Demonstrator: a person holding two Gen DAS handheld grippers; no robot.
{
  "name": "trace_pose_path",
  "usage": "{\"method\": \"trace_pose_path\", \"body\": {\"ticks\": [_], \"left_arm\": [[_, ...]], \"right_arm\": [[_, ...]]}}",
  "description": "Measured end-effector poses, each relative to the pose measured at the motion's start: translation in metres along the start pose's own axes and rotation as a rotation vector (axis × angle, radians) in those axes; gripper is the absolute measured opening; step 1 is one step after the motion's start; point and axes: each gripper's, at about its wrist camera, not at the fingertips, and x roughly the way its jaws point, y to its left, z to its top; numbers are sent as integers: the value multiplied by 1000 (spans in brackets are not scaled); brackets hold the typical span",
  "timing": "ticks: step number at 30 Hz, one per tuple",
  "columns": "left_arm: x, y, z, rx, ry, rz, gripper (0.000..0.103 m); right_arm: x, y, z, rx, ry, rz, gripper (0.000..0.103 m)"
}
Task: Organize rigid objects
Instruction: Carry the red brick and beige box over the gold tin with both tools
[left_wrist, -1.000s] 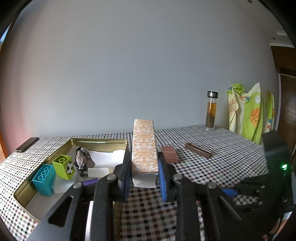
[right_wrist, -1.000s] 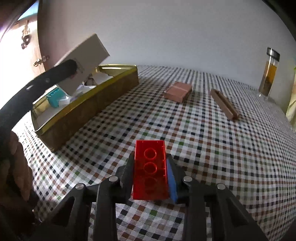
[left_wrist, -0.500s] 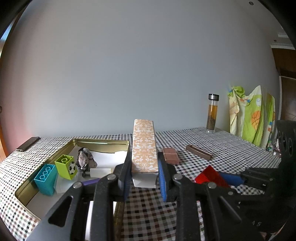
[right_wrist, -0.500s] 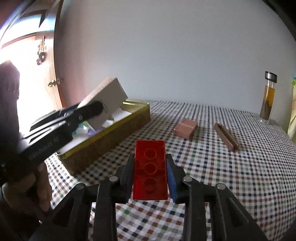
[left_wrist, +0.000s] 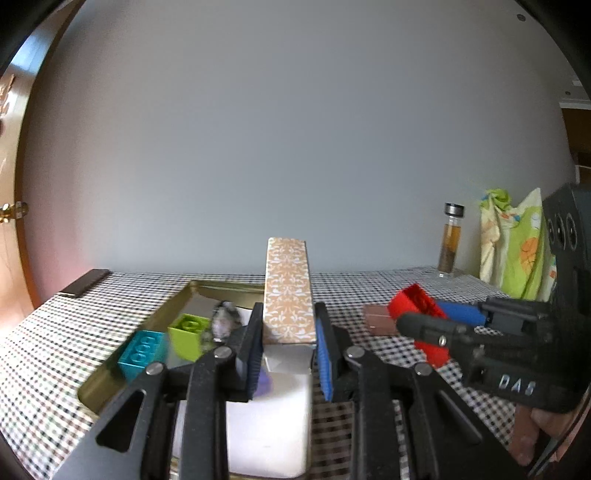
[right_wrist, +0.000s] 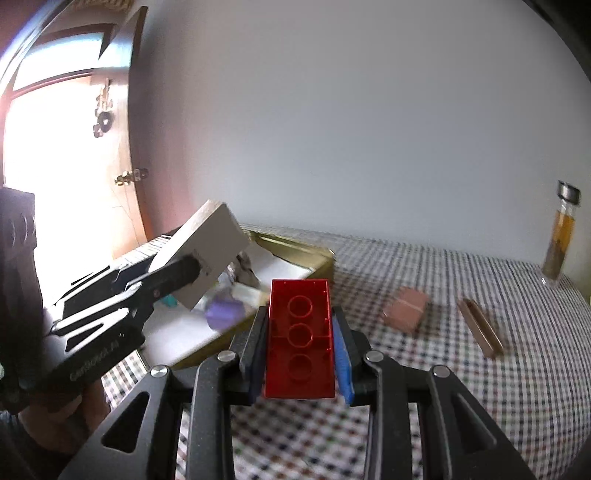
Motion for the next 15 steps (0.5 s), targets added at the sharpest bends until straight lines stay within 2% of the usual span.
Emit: {"method": "trace_pose_path", "body": {"ticks": [6, 15], "left_arm": [[6, 31, 6, -18, 34, 68, 24], [26, 62, 3, -42, 119, 115, 24]], "right_arm": [[23, 19, 22, -31, -1, 29, 34], [79, 37, 38, -40, 67, 38, 34]]}}
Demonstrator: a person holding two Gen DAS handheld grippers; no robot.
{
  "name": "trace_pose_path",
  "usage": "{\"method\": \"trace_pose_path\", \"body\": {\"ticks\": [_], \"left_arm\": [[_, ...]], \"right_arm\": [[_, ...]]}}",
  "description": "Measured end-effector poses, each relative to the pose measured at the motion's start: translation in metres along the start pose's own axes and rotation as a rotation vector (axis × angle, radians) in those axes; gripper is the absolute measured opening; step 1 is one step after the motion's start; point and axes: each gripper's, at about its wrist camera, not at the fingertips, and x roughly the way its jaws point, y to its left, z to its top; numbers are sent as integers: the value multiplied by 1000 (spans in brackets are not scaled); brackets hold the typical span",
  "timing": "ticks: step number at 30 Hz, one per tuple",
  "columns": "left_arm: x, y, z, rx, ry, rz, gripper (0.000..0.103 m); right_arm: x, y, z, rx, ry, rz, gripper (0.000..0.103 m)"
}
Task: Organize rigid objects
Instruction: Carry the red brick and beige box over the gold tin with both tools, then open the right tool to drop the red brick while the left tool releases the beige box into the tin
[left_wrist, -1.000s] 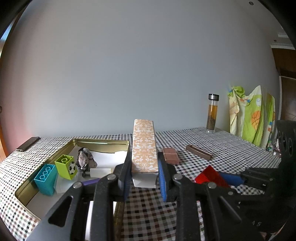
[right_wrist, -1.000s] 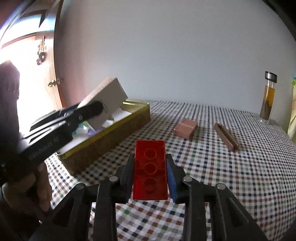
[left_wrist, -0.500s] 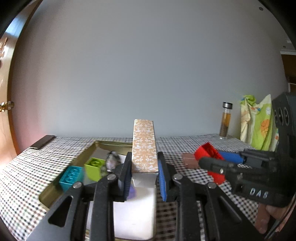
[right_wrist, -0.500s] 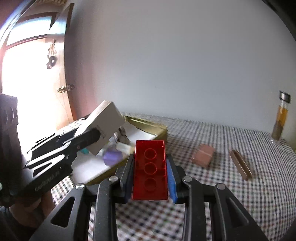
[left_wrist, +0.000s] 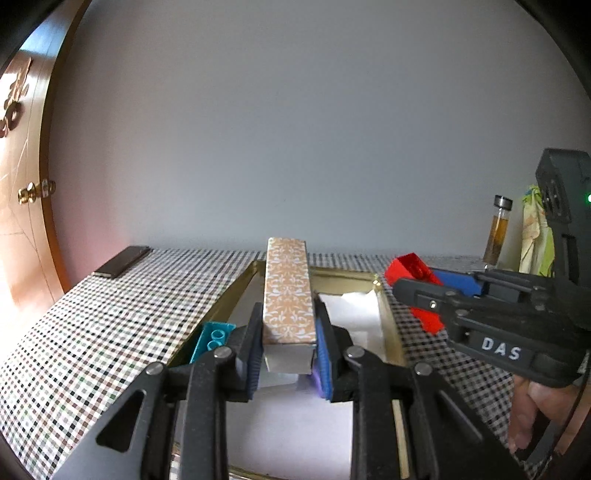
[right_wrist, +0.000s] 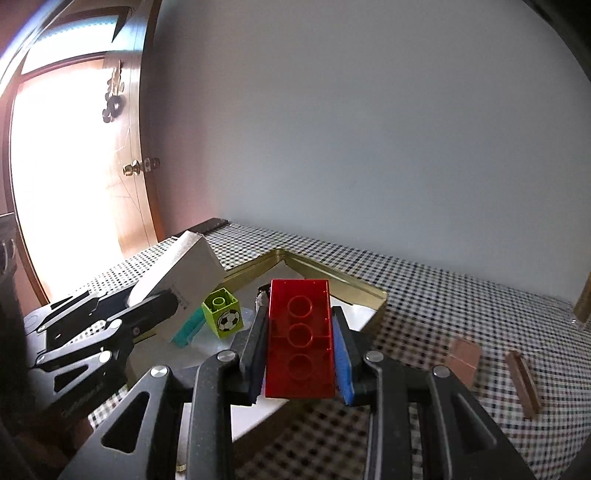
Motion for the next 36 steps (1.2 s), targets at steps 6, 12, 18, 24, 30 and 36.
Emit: {"method": "trace_pose_path", "body": {"ticks": [6, 12, 18, 24, 30, 36], "left_arm": [[15, 14, -2, -15, 57, 24, 24], [21, 20, -3, -21, 88, 60, 29], [15, 13, -2, -24, 72, 77, 65], [10, -12, 4, -32, 42, 66, 100], [16, -70, 7, 44, 56, -9, 101], [37, -130, 7, 157, 82, -82, 102]], "right_arm": [[27, 4, -1, -8, 41, 5, 34], [49, 10, -3, -12, 94, 43, 34], [33, -1, -7, 17, 35, 43, 67], [5, -40, -12, 11, -12, -50, 75], [-9, -117, -18, 99, -16, -181, 80], [-2, -190, -37, 171, 82, -302, 82]]}}
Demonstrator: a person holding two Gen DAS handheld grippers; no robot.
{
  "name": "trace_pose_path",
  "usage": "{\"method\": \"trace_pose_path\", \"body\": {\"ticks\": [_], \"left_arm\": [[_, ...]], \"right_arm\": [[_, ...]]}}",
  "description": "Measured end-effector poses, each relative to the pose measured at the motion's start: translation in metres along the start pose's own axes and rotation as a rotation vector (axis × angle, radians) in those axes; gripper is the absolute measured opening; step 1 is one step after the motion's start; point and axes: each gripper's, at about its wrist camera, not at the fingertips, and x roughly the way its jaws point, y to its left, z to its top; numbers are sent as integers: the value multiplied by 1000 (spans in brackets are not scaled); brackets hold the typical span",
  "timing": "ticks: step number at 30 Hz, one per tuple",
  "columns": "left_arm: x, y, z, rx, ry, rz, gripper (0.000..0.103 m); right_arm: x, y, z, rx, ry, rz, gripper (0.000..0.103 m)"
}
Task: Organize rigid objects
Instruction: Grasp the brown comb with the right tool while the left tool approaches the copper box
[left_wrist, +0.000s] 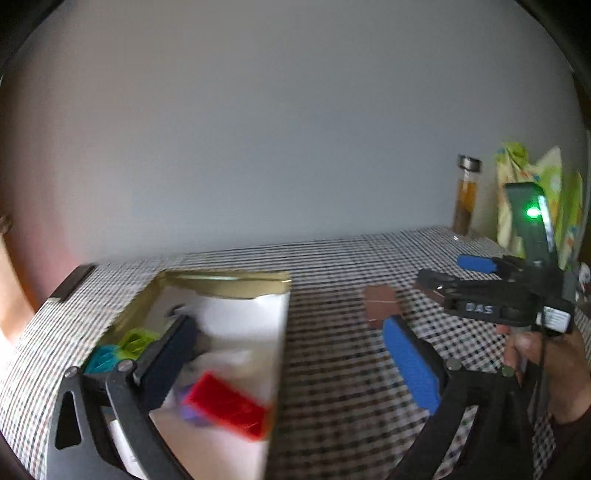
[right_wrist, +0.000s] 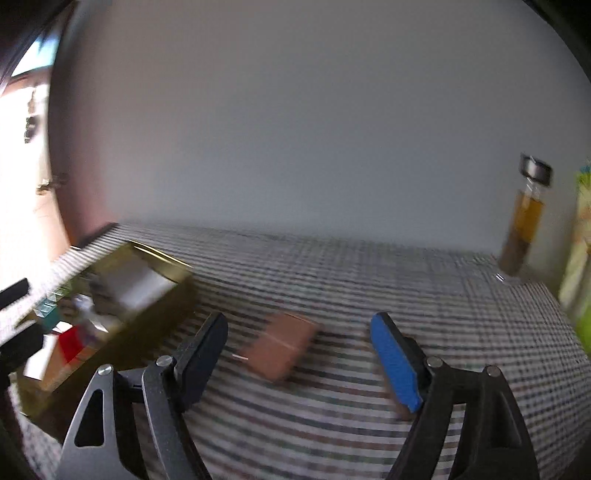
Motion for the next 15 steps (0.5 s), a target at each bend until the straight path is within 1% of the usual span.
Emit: {"method": "trace_pose_path", "body": {"ticks": [3, 4, 7, 11, 15], "left_arm": [[27, -26, 6, 35, 47, -18, 102], [34, -29, 7, 36, 56, -17, 102], [61, -44, 10, 40, 112, -5, 102], [83, -53, 12, 57, 141, 12, 102], [108, -63, 12, 80, 169, 36, 102]], "right_arm": [[16, -27, -7, 46, 65, -22, 82], [22, -35, -9, 60, 93, -31, 82], [35, -45, -11, 48, 153, -52, 82], [45, -57, -12, 98, 188, -2, 82], [55, -57, -14, 91, 241, 12, 82]]}}
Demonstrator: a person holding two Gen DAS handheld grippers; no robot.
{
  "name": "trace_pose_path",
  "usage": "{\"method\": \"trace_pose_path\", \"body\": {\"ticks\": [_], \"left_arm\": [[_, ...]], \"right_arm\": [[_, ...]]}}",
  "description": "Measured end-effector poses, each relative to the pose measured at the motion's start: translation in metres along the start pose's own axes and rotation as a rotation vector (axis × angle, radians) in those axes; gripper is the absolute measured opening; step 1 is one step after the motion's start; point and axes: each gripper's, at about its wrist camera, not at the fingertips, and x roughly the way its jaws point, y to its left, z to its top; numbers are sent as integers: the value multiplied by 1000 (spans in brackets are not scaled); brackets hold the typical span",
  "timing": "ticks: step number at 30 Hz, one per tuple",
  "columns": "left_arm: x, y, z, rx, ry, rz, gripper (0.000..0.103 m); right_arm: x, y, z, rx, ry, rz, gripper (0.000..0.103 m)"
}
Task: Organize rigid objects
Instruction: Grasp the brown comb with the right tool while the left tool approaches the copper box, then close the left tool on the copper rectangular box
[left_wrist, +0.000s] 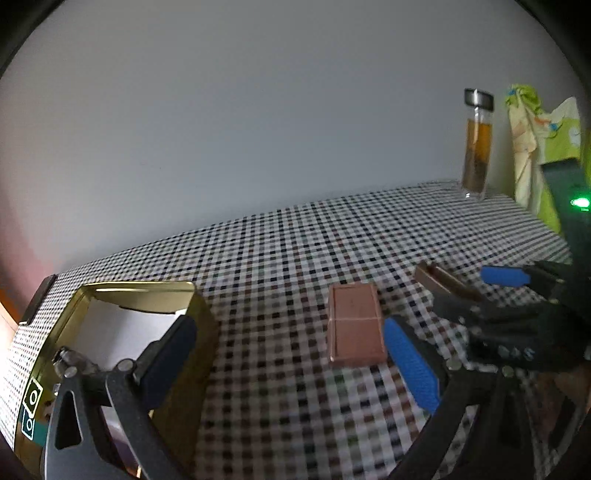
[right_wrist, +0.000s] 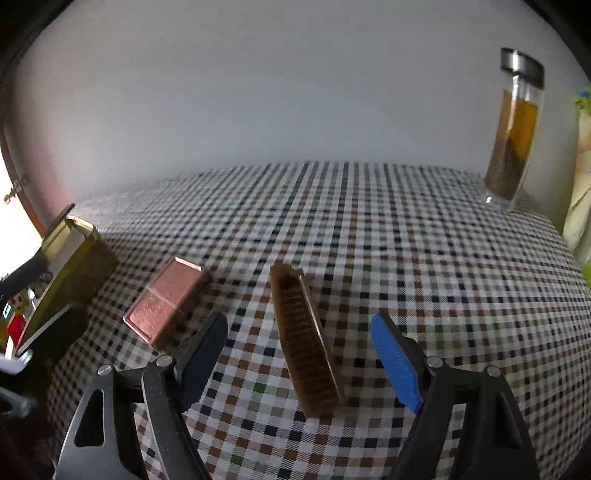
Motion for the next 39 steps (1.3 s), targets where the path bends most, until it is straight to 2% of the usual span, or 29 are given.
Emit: {"method": "trace_pose_path", "body": {"ticks": [3, 5, 6, 8, 9, 11, 12, 17, 20, 25, 26, 27, 29, 36, 39], "left_arm": [[11, -5, 0, 0, 26, -8, 102], [14, -10, 1, 8, 36, -15, 102], [15, -12, 1, 12, 40, -20, 102], [17, -15, 3, 24, 50, -28, 102], [19, -18, 4, 29, 55, -33, 102], [24, -22, 7, 40, 79, -42, 99], [29, -26, 9, 45, 90, -45, 97], [45, -36, 11, 74, 165, -74, 84], [51, -40, 11, 89, 202, -88, 83], [56, -38, 13, 77, 224, -120, 75], [57, -37, 14, 69, 227, -141, 68], [58, -36, 15, 63, 229, -157, 57], [57, -31, 14, 52, 233, -198, 47], [50, -35, 13, 45, 216, -177, 46], [37, -30, 12, 24, 174, -174, 46]], "right_arm": [[9, 1, -3, -1, 46, -24, 82], [12, 0, -5, 5, 63, -14, 75], [11, 1, -5, -2, 65, -35, 71], [10, 2, -7, -28, 65, -79, 54], [9, 3, -8, -29, 62, -72, 51], [8, 2, -10, -24, 56, -73, 33], [8, 1, -10, -18, 53, -73, 28], [-3, -13, -10, 36, 28, -56, 27], [-5, -19, -8, 63, 19, -50, 27], [-6, -23, -5, 77, 7, -48, 28], [-6, -22, -5, 77, 5, -50, 28], [-6, -23, -5, 78, 4, -49, 28], [-6, -24, -4, 81, -1, -47, 28], [-13, -24, -2, 82, -44, -41, 28], [-22, -19, -2, 68, -90, -47, 28]]}}
